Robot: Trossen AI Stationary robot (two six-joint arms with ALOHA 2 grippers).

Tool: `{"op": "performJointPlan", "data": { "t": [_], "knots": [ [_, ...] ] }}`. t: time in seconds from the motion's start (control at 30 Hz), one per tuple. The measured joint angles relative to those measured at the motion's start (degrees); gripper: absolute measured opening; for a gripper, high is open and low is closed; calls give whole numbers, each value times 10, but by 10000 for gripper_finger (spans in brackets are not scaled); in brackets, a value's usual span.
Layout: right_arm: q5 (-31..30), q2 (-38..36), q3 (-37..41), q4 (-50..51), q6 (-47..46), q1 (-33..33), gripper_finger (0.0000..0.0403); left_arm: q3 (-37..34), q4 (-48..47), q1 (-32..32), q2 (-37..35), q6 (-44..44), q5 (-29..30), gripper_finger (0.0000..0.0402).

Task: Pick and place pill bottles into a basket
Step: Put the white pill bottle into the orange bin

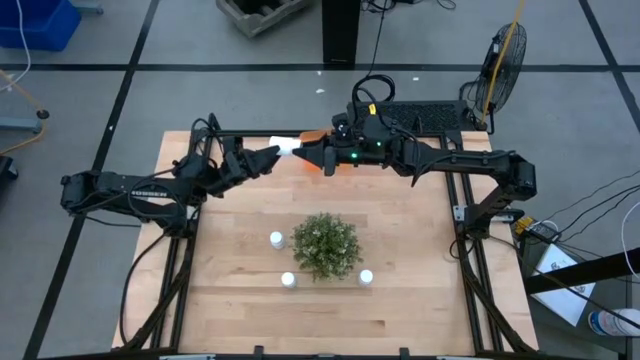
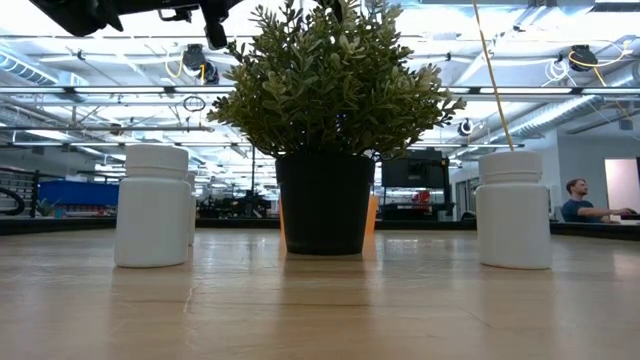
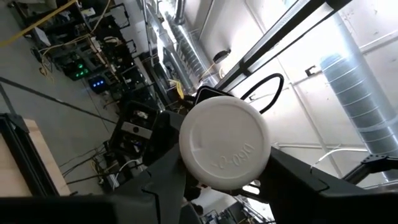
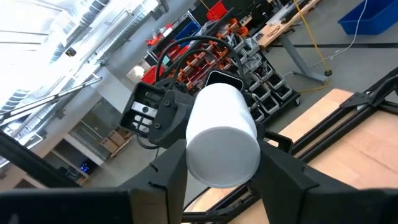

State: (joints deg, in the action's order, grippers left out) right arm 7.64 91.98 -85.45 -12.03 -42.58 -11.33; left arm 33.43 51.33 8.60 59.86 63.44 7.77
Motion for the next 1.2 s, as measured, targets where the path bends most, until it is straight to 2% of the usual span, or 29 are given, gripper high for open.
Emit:
{"op": "performJointPlan", "data": {
  "t": [0.13, 0.23, 0.47, 0.67, 0.87, 1.0, 1.2],
  "knots": [
    [-3, 0, 0, 0, 4, -4, 144, 0, -2, -1, 0, 10, 13, 220],
    [-4, 0, 0, 1, 1, -11, 144, 0, -3, 1, 0, 60, 43, 239],
    [-1, 0, 0, 14, 10, -21, 144, 0, -30, 7, 0, 61, 37, 292],
    [-1, 0, 0, 49, 29, -38, 144, 0, -140, 12, -5, 45, 19, 341],
    [0, 0, 0, 97, 57, -71, 144, -1, -296, 31, -20, 5, -46, 381],
    [14, 0, -3, 143, 67, -102, 144, -1, -367, 40, -31, -27, -83, 394],
    [16, -1, -37, 296, 126, -142, 144, -1, -445, 52, -53, -49, -90, 395]
  ]
}}
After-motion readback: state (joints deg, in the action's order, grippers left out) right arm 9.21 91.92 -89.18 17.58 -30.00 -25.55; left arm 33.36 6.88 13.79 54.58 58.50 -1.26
